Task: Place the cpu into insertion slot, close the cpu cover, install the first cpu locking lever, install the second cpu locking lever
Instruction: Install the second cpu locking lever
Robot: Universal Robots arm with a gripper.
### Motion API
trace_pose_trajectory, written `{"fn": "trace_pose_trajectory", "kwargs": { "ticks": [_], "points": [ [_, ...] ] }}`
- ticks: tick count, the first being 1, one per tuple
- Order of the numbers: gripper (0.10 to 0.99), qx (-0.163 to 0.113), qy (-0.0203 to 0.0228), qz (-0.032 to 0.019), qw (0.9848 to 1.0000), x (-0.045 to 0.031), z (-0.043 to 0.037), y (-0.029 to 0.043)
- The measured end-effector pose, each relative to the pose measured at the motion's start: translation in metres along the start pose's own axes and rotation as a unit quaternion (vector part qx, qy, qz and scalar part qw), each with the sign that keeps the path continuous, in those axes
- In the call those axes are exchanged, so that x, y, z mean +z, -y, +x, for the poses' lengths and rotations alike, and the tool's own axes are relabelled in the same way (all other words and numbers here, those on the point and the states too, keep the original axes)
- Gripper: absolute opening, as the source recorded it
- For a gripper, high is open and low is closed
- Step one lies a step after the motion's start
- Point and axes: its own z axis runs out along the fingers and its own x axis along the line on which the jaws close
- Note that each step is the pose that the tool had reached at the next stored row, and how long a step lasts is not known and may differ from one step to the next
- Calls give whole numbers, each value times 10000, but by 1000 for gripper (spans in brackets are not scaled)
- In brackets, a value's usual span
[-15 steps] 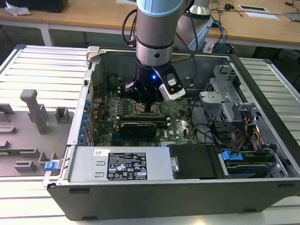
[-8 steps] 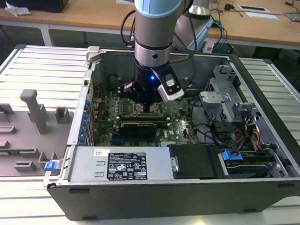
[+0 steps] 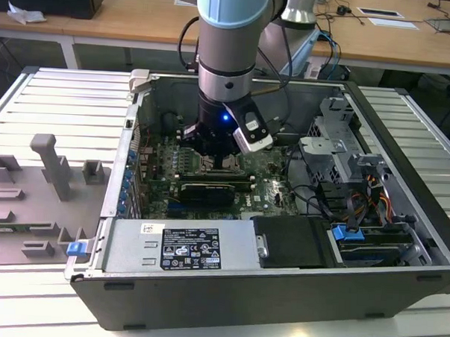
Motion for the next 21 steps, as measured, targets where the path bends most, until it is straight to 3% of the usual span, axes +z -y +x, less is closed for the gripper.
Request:
{"fn": "trace_pose_trajectory", "kwargs": {
  "ticks": [7, 12, 15, 16, 18, 21],
  "points": [
    [106, -40, 3, -30, 10000, 22, 136, -2],
    [106, -64, 2, -63, 10000, 84, 199, 10],
    [106, -60, 9, -182, 9998, 100, 228, 62],
    [106, -58, 13, -252, 9997, 102, 244, 85],
    [106, -55, 20, -345, 9994, 113, 270, 143],
    [106, -50, 26, -474, 9989, 129, 281, 156]
  ]
}}
